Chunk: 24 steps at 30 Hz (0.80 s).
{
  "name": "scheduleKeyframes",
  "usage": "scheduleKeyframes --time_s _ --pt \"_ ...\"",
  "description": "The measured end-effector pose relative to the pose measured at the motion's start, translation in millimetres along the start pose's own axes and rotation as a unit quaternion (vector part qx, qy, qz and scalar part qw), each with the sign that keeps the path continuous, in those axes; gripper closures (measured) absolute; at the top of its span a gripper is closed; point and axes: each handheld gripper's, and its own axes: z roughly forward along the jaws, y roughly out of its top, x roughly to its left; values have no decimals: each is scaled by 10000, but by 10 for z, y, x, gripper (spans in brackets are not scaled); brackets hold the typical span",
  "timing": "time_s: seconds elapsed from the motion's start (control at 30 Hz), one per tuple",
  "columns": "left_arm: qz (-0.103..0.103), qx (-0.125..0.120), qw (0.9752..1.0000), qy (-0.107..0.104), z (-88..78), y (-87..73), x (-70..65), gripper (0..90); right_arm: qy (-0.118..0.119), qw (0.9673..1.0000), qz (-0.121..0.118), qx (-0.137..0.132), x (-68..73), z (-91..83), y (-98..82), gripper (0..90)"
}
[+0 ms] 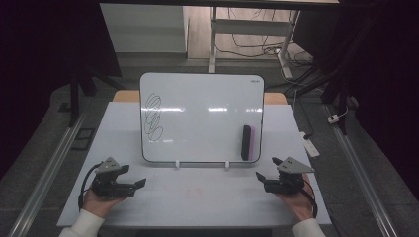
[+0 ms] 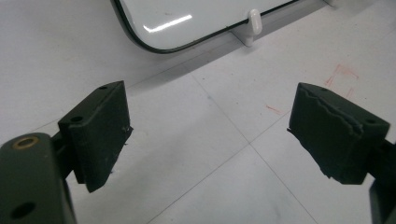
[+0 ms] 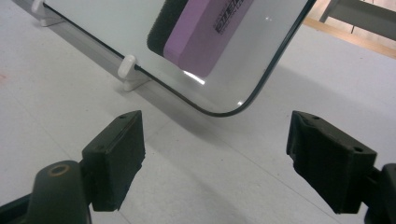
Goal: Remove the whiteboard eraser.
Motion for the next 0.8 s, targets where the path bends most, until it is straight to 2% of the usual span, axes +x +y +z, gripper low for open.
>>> scheduleKeyframes --time_s 0.57,0.8 --pt "-44 -11 10000 27 4 1 18 137 -67 9999 67 115 -9 -11 -20 221" --pt "-34 -6 10000 28 5 1 23 137 -91 9999 6 82 11 -16 7 225"
